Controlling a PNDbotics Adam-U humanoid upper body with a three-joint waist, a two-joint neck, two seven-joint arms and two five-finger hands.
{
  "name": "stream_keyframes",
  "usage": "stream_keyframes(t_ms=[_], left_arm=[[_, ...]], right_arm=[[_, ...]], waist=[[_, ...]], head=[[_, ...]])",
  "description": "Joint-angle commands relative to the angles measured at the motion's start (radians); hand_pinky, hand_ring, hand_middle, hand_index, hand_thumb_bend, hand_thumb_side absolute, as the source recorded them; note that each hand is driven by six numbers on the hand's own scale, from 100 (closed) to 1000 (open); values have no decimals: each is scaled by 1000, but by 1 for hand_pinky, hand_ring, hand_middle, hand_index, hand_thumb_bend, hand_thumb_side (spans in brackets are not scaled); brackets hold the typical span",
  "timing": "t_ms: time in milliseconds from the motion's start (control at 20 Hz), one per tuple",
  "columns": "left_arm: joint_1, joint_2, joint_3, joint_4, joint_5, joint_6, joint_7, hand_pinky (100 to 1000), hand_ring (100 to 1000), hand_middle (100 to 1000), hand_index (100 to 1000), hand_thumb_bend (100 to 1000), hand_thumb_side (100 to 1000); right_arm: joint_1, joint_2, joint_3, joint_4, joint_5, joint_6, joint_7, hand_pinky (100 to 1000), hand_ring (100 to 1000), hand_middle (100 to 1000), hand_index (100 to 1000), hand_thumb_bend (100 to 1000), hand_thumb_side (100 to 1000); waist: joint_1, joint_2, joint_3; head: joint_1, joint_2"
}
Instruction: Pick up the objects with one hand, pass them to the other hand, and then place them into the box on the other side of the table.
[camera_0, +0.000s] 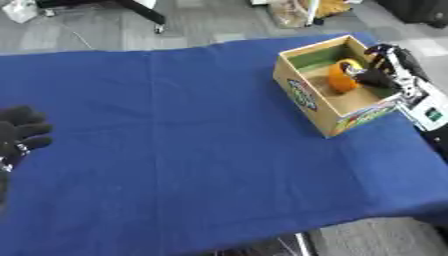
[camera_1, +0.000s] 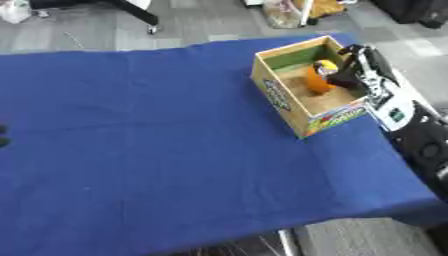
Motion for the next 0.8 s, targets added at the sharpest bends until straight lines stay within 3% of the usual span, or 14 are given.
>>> stream_keyframes(t_ms=[50, 200, 350, 650, 800], left_arm=[[-3, 4, 9, -17, -9, -1, -2, 764, 736, 690, 803, 533, 663], [-4, 10, 16, -17, -14, -1, 2, 764, 735, 690, 803, 531, 662], [-8, 18, 23, -17, -21, -1, 3, 764, 728, 684, 804, 532, 660], [-9, 39, 45, -17, -43, 2, 13, 764, 722, 681, 805, 536, 654], [-17, 60, 55, -17, -64, 3, 9, 764, 723, 682, 807, 532, 652]], right_arm=[[15, -48, -28, -70, -10, -14, -22, 300, 467, 498, 820, 509, 578], [74, -63, -48, -229, -59, -39, -123, 292, 458, 486, 800, 452, 520], [142, -68, -61, -446, -98, -59, -205, 307, 463, 491, 793, 325, 371], [288, -31, -94, -957, -34, -66, -273, 343, 475, 500, 788, 278, 293], [307, 5, -82, -1013, 26, -160, -271, 358, 480, 506, 786, 264, 277]], waist=[[-3, -9, 0], [-4, -10, -3], [-3, -10, -5], [2, -8, -19], [6, -9, -25]], head=[[14, -1], [47, -1], [83, -1], [194, -1], [257, -1]])
